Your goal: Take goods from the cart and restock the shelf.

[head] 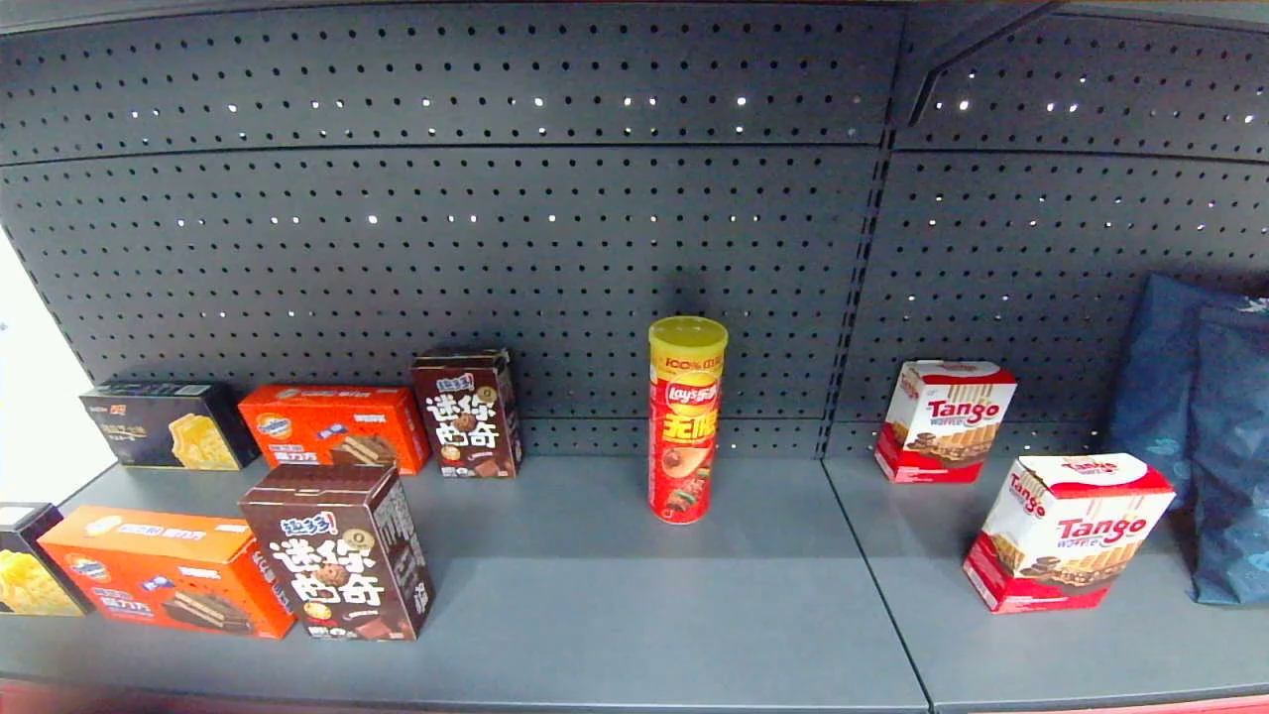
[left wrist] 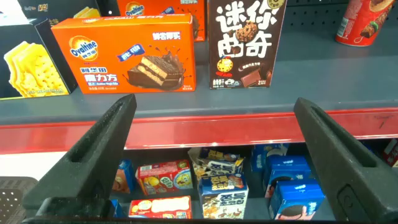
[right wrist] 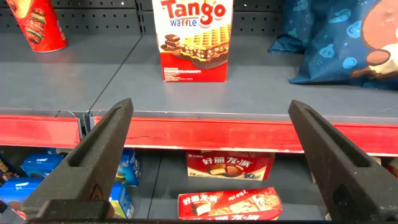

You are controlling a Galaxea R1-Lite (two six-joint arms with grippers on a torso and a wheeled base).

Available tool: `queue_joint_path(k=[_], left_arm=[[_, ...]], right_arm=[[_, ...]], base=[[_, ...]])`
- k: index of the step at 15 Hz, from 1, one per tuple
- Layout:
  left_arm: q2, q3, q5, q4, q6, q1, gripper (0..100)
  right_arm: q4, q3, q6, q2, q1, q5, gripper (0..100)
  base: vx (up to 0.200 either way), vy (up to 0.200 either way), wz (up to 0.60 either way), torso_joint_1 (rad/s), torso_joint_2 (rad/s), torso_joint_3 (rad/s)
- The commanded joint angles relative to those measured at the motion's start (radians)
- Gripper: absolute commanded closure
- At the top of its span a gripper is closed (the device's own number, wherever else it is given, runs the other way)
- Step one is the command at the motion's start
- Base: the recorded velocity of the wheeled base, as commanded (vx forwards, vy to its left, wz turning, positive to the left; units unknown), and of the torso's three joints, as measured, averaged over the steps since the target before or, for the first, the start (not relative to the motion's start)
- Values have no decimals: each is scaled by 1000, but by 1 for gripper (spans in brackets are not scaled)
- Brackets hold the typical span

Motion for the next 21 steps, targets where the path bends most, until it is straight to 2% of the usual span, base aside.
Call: queue_joint_path(k=[1,11,21], left_arm=[[0,0,1,-1,-1,-1,0],[1,0,-1,1,-1,-1,0],[1,0,-4,1,2,-1,0]], right_arm=[[0,0,1,1,0,0,0],[0,0,-2,1,0,0,0],[0,0,-2,1,0,-1,0]], base=[[0,0,0,0,0,0],[0,0,0,0,0,0],[0,0,600,3,0,1]])
